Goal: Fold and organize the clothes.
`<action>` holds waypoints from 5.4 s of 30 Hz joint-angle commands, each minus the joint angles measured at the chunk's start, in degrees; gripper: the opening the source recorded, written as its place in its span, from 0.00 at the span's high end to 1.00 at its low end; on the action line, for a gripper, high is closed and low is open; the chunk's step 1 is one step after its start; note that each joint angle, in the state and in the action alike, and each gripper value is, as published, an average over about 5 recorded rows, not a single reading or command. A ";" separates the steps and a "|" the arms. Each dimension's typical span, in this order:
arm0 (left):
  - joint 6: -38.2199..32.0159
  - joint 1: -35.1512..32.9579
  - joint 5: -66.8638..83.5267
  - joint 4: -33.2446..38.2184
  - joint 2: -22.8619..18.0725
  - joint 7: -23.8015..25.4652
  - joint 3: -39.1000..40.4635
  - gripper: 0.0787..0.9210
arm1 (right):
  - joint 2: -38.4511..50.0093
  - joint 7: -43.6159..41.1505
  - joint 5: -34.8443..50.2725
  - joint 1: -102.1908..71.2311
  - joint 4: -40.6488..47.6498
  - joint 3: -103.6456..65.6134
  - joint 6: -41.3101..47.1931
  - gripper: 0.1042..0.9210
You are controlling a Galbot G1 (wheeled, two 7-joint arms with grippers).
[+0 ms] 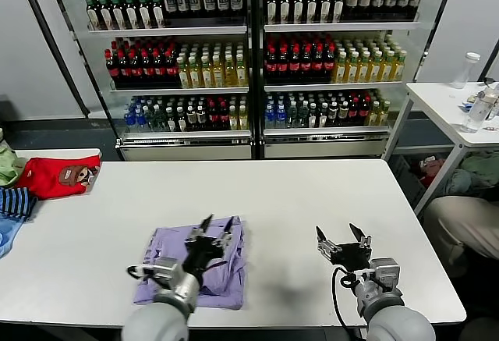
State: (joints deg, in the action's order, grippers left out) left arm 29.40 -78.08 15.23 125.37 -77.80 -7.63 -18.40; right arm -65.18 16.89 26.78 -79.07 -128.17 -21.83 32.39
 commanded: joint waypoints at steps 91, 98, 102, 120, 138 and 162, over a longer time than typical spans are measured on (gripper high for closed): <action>-0.66 -3.99 -13.23 3.06 -12.14 9.22 9.70 0.98 | -0.43 -1.14 -1.87 1.50 1.74 1.67 -0.03 0.12; -3.63 4.36 -6.23 3.72 -7.85 7.66 -1.64 0.84 | -0.11 -0.98 -1.95 3.47 1.92 2.92 0.46 0.12; -6.46 1.99 -5.94 6.12 2.63 6.72 -15.74 0.70 | 0.29 -1.27 -1.62 5.36 3.00 3.22 0.56 0.12; -14.27 -4.96 -14.53 0.19 4.60 8.47 -29.11 0.13 | -8.27 7.82 11.28 16.87 15.04 33.41 0.80 0.12; -16.68 -6.94 -14.79 -1.06 2.47 9.02 -28.25 0.12 | -8.16 16.73 22.54 16.56 15.21 33.21 0.68 0.23; -22.53 -7.71 -14.17 -4.31 1.99 9.03 -27.62 0.12 | -0.56 5.82 16.11 21.50 11.20 15.69 0.46 0.98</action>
State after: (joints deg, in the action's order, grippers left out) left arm 10.16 -85.75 0.82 122.88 -75.70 1.32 -46.19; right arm -72.44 29.42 46.14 -60.88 -113.41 7.13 32.30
